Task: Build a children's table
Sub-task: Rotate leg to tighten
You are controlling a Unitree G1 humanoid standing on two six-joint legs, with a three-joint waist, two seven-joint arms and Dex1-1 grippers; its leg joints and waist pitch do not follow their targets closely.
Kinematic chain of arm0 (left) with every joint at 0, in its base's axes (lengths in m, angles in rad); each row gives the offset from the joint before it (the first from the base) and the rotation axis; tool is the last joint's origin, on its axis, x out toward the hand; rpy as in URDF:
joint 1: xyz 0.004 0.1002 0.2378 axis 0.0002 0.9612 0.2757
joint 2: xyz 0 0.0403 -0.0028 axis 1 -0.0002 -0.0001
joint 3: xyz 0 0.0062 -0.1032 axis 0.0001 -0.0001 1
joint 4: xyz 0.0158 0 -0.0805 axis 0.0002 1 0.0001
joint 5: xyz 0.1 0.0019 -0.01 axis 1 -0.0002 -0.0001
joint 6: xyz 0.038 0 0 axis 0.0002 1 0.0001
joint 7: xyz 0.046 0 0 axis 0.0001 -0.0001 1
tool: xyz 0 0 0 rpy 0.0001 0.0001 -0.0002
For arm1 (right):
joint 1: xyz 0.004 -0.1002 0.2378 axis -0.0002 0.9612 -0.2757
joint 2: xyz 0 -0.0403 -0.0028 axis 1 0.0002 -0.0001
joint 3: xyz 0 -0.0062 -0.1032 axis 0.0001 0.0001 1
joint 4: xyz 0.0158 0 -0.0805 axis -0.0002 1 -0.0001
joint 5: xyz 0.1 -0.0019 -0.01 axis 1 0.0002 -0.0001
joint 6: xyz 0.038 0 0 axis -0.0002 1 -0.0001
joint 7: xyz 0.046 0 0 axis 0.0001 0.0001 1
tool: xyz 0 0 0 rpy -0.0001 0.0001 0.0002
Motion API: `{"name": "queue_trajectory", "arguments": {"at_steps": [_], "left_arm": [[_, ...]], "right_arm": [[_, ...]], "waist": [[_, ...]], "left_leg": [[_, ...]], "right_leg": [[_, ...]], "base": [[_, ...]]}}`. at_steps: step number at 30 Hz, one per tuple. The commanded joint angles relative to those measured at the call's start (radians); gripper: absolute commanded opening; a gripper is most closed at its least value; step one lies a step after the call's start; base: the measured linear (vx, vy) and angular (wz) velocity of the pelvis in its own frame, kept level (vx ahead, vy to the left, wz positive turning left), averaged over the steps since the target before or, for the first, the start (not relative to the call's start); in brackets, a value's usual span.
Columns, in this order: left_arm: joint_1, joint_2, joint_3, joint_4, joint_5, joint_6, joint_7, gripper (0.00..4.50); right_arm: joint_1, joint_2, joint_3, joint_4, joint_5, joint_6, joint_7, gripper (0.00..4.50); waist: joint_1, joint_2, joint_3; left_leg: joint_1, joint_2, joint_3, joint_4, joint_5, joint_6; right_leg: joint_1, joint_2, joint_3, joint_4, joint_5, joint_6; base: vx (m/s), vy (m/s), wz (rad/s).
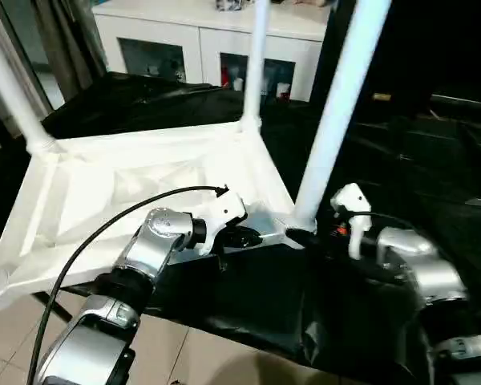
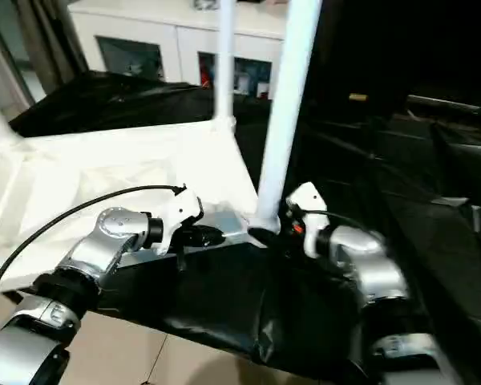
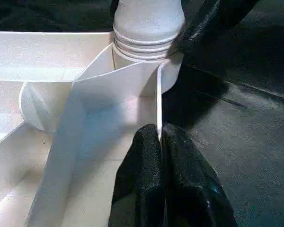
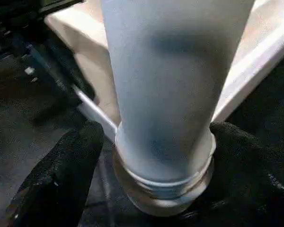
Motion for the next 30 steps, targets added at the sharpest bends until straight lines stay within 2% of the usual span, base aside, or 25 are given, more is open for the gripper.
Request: {"name": "queue_trajectory", "arguments": {"at_steps": [1, 4, 6, 7, 11, 20, 23, 25, 27, 30], "left_arm": [[0.022, -0.006, 0.01, -0.035, -0.082, -0.009, -0.063, 0.0], [0.031, 0.007, 0.011, -0.048, -0.088, -0.001, -0.092, 0.0], [0.038, 0.011, 0.013, -0.055, -0.085, 0.0, -0.101, 0.0], [0.039, 0.011, 0.014, -0.057, -0.085, 0.0, -0.103, 0.0], [0.048, 0.017, 0.013, -0.072, -0.088, 0.008, -0.111, 0.0], [0.057, 0.021, 0.014, -0.085, -0.08, 0.017, -0.103, 0.0], [0.046, 0.01, 0.011, -0.066, -0.049, 0.02, -0.044, 0.0], [0.031, -0.006, 0.012, -0.04, -0.027, 0.023, 0.015, 0.0], [0.016, -0.028, 0.014, -0.016, -0.014, 0.023, 0.061, 0.0], [-0.028, -0.095, 0.01, 0.046, 0.025, 0.047, 0.206, 0.0]], "right_arm": [[0.008, -0.027, 0.021, -0.042, 0.028, 0.018, 0.084, 3.81], [0.009, -0.043, 0.032, -0.046, 0.022, 0.02, 0.117, 3.81], [0.01, -0.043, 0.033, -0.045, 0.018, 0.017, 0.123, 3.46], [0.01, -0.041, 0.033, -0.044, 0.017, 0.016, 0.122, 3.46], [0.014, -0.031, 0.04, -0.046, 0.021, 0.016, 0.128, 3.05], [0.022, -0.02, 0.06, -0.039, 0.007, 0.024, 0.124, 2.59], [0.03, 0.001, 0.052, -0.029, -0.009, 0.032, 0.05, 2.55], [0.031, 0.031, 0.041, -0.007, -0.025, 0.038, -0.036, 2.54], [0.028, 0.065, 0.033, 0.016, -0.048, 0.032, -0.128, 2.54], [0.008, 0.165, -0.001, 0.071, -0.082, 0.057, -0.375, 2.53]], "waist": [[0.004, -0.018, -0.067], [0.004, -0.018, -0.063], [0.002, -0.019, -0.061], [0.003, -0.021, -0.062], [0.003, -0.022, -0.061], [0.004, -0.023, -0.063], [0.003, -0.021, -0.062], [-0.001, -0.021, -0.058], [-0.006, -0.022, -0.058], [-0.018, -0.019, -0.052]], "left_leg": [[0.006, 0.024, 0.0, -0.049, -0.145, 0.109], [0.007, 0.026, 0.0, -0.051, -0.174, 0.098], [0.008, 0.025, 0.0, -0.053, -0.188, 0.083], [0.009, 0.026, 0.0, -0.053, -0.187, 0.08], [0.008, 0.026, -0.001, -0.054, -0.183, 0.074], [0.007, 0.024, -0.001, -0.052, -0.164, 0.08], [0.006, 0.024, -0.001, -0.052, -0.166, 0.077], [0.008, 0.023, -0.002, -0.055, -0.191, 0.062], [0.009, 0.021, -0.006, -0.059, -0.21, 0.044], [0.016, 0.018, -0.008, -0.064, -0.26, 0.01]], "right_leg": [[0.058, -0.059, 0.037, -0.054, -0.1, -0.254], [0.055, -0.059, 0.037, -0.062, -0.171, -0.235], [0.053, -0.06, 0.038, -0.067, -0.221, -0.22], [0.053, -0.061, 0.038, -0.068, -0.227, -0.217], [0.052, -0.061, 0.038, -0.067, -0.24, -0.209], [0.053, -0.06, 0.038, -0.063, -0.216, -0.209], [0.052, -0.059, 0.038, -0.065, -0.227, -0.205], [0.047, -0.06, 0.038, -0.072, -0.282, -0.19], [0.049, -0.062, 0.037, -0.077, -0.337, -0.17], [0.039, -0.06, 0.038, -0.087, -0.408, -0.15]], "base": [[0.0, 0.0, 0.0], [0.0, 0.0, 0.0], [0.0, 0.0, 0.0], [0.0, 0.0, 0.0], [0.0, 0.0, 0.0], [0.0, 0.0, 0.0], [0.0, 0.0, 0.0], [0.0, 0.0, 0.0], [0.0, 0.0, 0.0], [0.0, 0.0, 0.0]]}}
